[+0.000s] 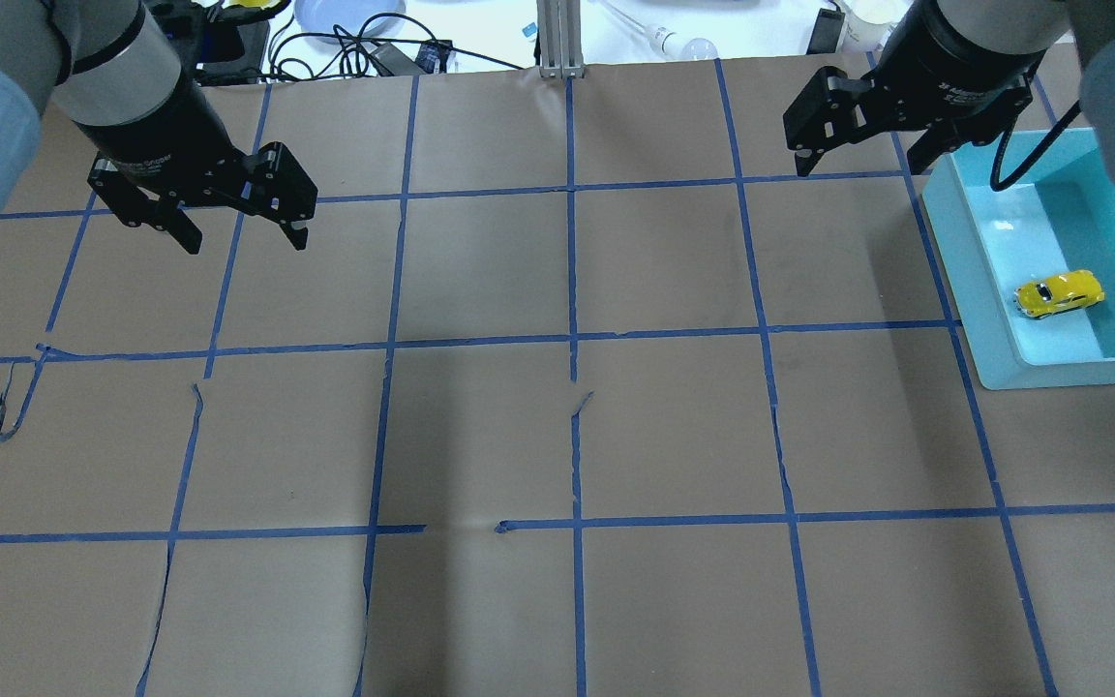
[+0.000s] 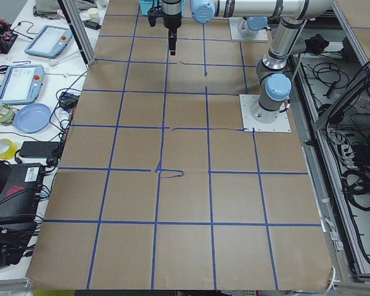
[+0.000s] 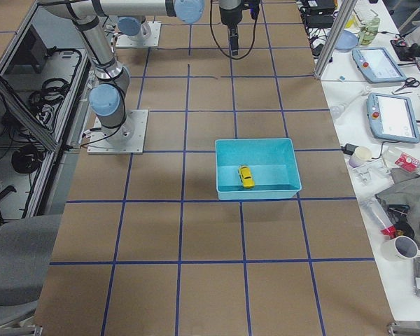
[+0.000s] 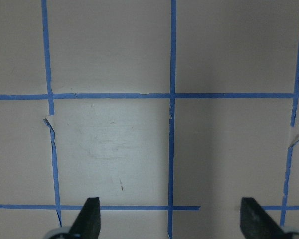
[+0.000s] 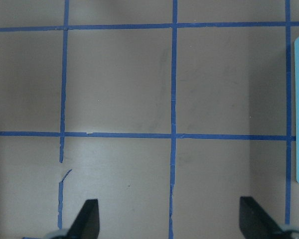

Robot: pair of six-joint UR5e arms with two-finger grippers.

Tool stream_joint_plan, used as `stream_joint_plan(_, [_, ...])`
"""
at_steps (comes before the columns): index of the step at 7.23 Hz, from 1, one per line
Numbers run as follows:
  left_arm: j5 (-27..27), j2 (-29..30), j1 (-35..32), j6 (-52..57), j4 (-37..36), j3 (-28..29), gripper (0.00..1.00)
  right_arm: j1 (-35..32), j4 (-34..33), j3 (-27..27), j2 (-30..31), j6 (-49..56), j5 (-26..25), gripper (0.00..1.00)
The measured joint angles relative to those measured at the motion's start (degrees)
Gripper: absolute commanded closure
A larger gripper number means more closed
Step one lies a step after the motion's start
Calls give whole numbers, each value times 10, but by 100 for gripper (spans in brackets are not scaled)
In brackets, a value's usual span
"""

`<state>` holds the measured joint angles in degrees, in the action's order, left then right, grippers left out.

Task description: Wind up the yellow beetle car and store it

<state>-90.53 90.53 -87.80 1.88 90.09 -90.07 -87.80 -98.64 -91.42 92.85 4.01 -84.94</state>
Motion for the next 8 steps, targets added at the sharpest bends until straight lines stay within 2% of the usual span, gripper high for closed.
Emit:
stream_joint_plan(2, [1,1,0,0,0,1,0,0,0,-5,0,36,1,0])
stream_joint_plan(6, [2,2,0,-1,0,1,0,1,2,-17,-1,41,2,0])
stream_joint_plan(8, [2,2,0,-3,-2,1,0,1,30,-16,-1,38,5,0])
